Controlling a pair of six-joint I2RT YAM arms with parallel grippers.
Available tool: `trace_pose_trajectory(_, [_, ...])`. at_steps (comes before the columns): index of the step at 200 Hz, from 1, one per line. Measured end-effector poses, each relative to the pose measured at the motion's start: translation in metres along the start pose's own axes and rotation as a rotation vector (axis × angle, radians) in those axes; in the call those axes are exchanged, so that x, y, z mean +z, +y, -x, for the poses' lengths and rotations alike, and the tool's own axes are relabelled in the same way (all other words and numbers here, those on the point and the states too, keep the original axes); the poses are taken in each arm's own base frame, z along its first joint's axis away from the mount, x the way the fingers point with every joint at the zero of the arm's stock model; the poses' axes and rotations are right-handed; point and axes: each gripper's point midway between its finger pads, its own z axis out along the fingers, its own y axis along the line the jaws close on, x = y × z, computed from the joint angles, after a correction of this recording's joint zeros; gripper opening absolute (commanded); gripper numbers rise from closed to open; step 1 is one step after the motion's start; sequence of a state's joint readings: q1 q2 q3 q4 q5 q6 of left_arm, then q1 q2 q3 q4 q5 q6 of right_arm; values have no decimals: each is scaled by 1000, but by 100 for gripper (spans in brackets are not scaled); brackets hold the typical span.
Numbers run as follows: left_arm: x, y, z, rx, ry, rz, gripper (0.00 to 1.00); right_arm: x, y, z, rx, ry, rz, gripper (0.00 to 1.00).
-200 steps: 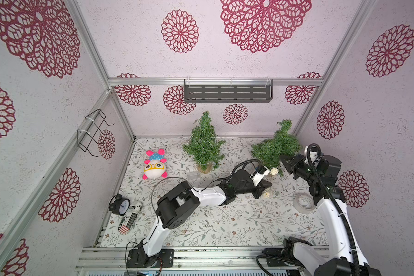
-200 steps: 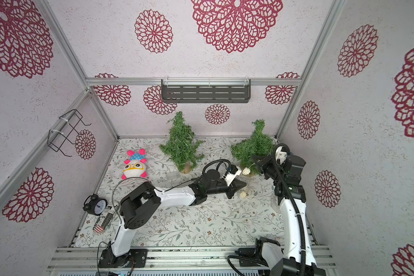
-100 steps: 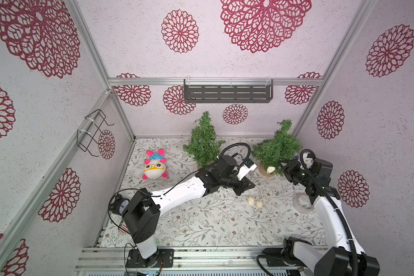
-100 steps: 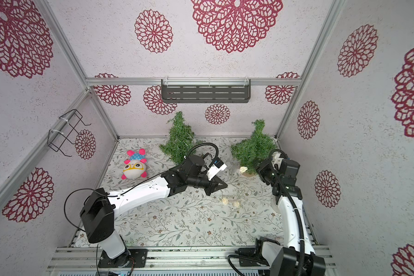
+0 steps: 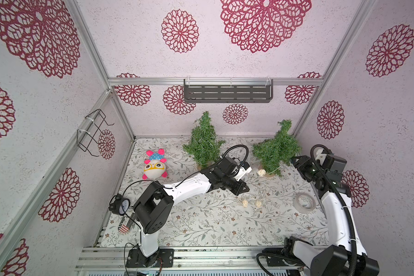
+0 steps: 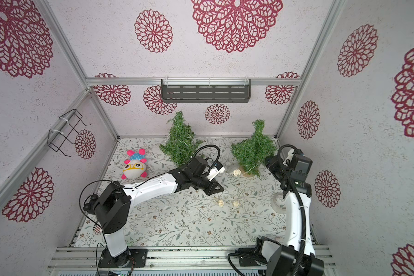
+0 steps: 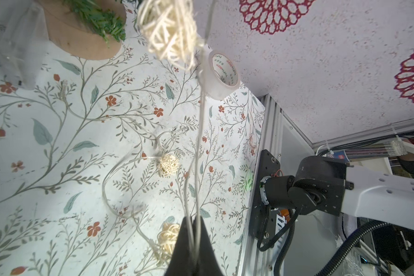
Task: Wrap string light around the christmas tree
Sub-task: Wrap the light string around the Christmas tree.
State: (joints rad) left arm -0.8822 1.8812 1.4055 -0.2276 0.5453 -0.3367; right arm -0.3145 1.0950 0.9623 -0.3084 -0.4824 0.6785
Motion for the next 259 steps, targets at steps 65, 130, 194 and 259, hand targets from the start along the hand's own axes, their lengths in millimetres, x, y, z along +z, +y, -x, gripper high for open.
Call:
trace_pose_trajectory(65, [16,-23,6,32,-4,-56,0,24,-3,-17,-15,65,-29,42])
trace_pose_trajectory(130, [22,-22,-21,20,42,-76,0,44,-93,-27,54,54,-272,19])
trace_pose_trajectory(194, [19,-16,-13,18,27,-58,0,51,-103,-36,71,84,-275,24])
trace_pose_trajectory(259, [-4,24,-3,-45,2,49,0,32,-68,-24,33,56,-188,58])
